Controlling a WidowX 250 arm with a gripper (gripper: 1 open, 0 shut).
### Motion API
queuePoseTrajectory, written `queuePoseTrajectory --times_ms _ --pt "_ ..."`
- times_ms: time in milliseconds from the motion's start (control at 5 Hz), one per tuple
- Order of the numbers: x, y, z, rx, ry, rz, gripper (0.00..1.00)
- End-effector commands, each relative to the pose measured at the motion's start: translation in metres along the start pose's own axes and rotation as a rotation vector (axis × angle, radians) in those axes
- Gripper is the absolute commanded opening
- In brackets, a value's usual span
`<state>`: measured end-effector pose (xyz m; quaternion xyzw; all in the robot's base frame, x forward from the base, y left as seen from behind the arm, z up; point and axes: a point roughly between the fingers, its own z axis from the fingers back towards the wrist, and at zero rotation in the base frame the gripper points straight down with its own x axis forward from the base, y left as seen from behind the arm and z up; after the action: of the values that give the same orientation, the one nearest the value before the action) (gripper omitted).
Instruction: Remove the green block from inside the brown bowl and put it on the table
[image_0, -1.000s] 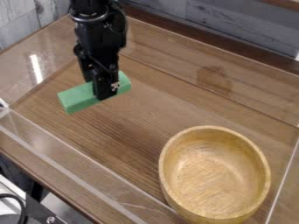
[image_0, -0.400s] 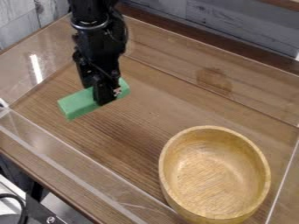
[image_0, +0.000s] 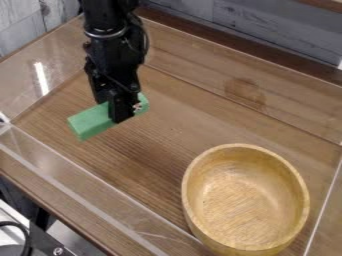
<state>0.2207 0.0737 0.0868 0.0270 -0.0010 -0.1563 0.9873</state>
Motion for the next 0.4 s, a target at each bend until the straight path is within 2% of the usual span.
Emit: queuePoseTrajectory --times_ms 0,200 --pt "0.0037 0.0021 0.0042 0.024 -0.025 0.004 0.00" --pt "0.0043 0.0028 0.0025 0.027 -0.025 0.015 0.00"
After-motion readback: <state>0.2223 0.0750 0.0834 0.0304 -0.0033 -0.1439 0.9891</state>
